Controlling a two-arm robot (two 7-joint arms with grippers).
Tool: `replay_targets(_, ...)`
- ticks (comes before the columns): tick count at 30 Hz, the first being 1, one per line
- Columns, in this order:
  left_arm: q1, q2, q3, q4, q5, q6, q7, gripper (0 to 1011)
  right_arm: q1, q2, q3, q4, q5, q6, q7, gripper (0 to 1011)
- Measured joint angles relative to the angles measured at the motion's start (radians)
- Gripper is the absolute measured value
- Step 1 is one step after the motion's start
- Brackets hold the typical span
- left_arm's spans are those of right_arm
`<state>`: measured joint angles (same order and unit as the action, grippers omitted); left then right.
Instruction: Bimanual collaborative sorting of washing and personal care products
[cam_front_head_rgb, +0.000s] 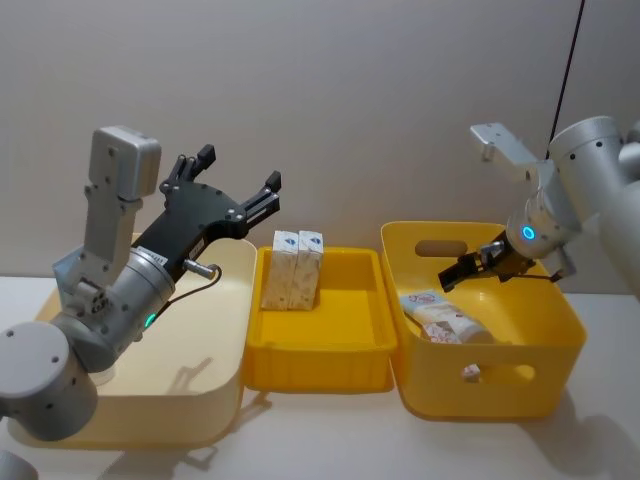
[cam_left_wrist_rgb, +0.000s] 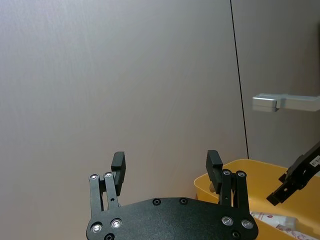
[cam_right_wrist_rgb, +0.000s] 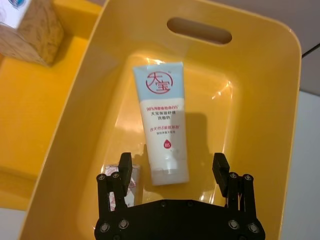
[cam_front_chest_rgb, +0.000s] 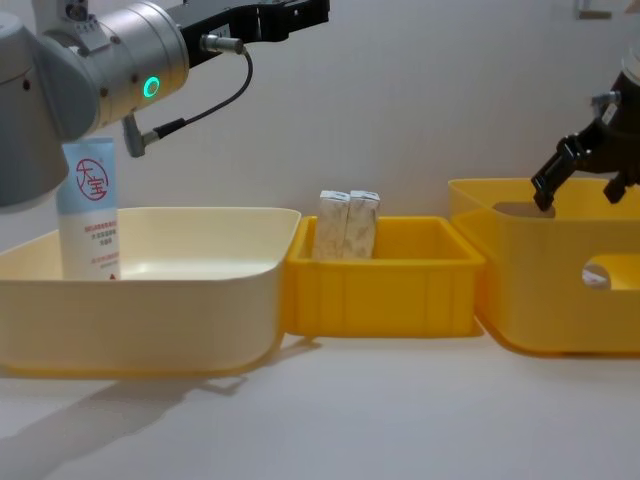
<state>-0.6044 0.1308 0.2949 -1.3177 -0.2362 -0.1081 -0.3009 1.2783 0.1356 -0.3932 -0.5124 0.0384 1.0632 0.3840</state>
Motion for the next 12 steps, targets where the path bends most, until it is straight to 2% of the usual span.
replay_targets(12, 0.0, 0.0, 0.0, 0.0, 0.0, 0.0, 0.0, 1003, -0.163, 0.047, 0.063, -0.323, 0.009, 0.026, -0.046, 1001)
